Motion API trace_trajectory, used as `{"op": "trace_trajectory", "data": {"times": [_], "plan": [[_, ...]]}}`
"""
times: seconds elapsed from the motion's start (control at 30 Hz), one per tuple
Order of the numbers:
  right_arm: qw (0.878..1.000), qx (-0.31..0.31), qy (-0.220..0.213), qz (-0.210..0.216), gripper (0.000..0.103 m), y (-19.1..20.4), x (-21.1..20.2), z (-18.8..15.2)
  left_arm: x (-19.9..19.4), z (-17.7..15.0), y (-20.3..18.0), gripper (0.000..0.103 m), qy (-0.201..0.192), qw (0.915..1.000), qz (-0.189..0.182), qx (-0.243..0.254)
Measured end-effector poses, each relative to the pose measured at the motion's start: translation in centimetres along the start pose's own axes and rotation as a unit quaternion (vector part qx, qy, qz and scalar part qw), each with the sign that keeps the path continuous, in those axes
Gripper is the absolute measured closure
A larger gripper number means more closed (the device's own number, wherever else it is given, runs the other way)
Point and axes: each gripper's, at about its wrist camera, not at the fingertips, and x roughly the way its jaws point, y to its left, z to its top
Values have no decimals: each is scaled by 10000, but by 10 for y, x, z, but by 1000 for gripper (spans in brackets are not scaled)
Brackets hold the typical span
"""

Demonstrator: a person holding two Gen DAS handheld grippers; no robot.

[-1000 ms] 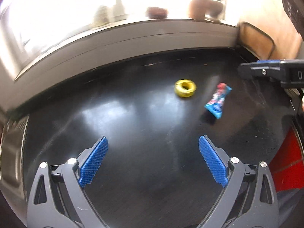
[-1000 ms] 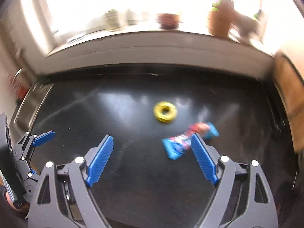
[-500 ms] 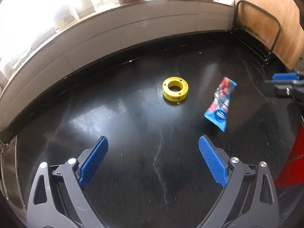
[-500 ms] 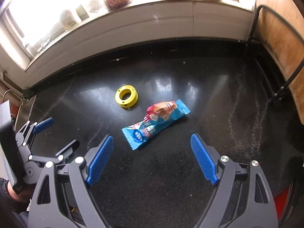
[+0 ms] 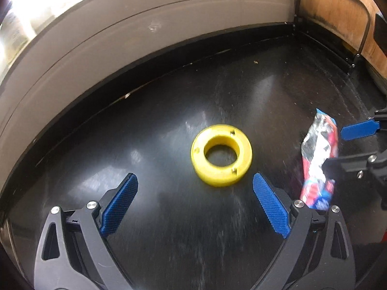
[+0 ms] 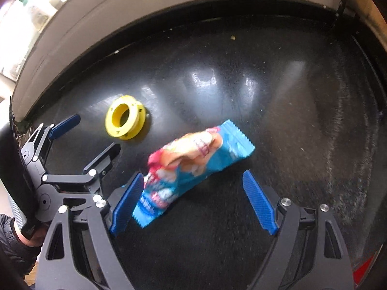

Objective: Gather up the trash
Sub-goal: 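Grasp the yellow tape roll with left tool while right tool grasps blue snack wrapper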

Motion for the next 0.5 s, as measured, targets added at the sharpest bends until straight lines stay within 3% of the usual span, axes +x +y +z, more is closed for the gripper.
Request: {"op": "trace_trajectory", "data": {"times": [0.13,0.2,0.33,0.4,0.47,0.5], "plan": [[9999,-51,129,-25,25,1,11,10,13,10,3,10,-1,9999,-116,-27],[9997,-128,202,-48,35,5,16,14,16,13,3,12,-24,9998,-176,-49],[9994,-283,204,-56,66,10,16,18,20,15,1,48,42,9997,-244,-53],[9991,-388,133,-76,71,13,14,20,17,14,2,49,30,9995,-274,-142],[9986,-522,54,-106,87,17,8,19,10,12,1,49,-11,9996,-226,-191],[9984,-551,16,-120,88,18,3,18,4,11,2,49,-26,9996,-184,-226]]}}
